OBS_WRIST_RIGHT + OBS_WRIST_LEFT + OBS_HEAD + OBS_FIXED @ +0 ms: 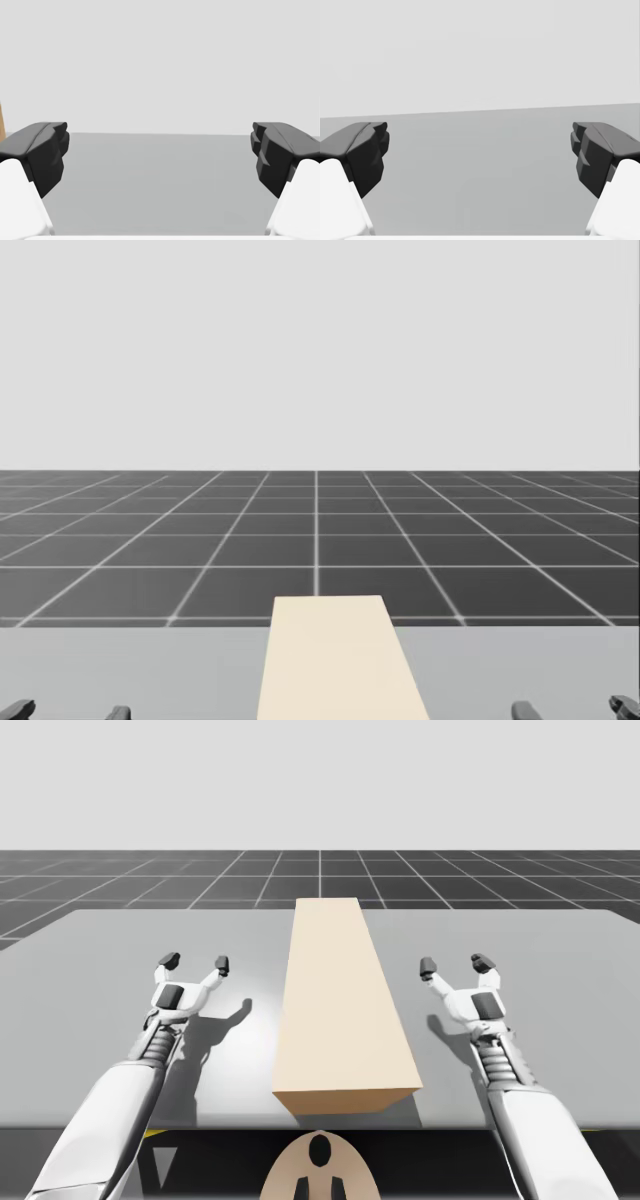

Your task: Retrieve the object from inside the box.

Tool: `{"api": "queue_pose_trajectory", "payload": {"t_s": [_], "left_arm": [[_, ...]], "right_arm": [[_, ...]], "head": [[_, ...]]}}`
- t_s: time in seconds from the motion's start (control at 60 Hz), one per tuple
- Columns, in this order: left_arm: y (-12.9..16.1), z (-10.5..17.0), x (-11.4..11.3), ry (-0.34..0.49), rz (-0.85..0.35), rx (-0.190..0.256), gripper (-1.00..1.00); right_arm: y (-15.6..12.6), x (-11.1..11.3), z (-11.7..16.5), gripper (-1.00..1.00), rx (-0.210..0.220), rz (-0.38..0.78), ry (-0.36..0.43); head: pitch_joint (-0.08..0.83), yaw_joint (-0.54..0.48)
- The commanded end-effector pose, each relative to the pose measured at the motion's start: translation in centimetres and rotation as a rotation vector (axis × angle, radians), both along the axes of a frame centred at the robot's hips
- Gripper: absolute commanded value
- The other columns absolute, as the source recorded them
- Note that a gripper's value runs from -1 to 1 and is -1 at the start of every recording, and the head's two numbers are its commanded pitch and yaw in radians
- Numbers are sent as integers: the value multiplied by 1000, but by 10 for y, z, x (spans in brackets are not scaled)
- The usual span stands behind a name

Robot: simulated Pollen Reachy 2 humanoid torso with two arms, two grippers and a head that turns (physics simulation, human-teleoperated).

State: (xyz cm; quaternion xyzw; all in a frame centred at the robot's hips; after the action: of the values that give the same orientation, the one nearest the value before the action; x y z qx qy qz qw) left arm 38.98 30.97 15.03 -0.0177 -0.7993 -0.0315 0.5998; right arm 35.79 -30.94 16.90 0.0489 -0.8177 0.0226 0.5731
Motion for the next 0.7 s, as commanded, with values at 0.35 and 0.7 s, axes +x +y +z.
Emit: {"api": "queue_pose_trajectory", "payload": {"t_s": [0.35,0.7], "left_arm": [[-24,-17,-4,90,-209,145,-1000],[-72,-19,-44,73,-654,234,-1000]], "right_arm": [[22,-5,-14,-1000,-83,251,103],[57,-32,-13,-1000,-137,606,31]], "head": [[0,-11],[9,-13]]}}
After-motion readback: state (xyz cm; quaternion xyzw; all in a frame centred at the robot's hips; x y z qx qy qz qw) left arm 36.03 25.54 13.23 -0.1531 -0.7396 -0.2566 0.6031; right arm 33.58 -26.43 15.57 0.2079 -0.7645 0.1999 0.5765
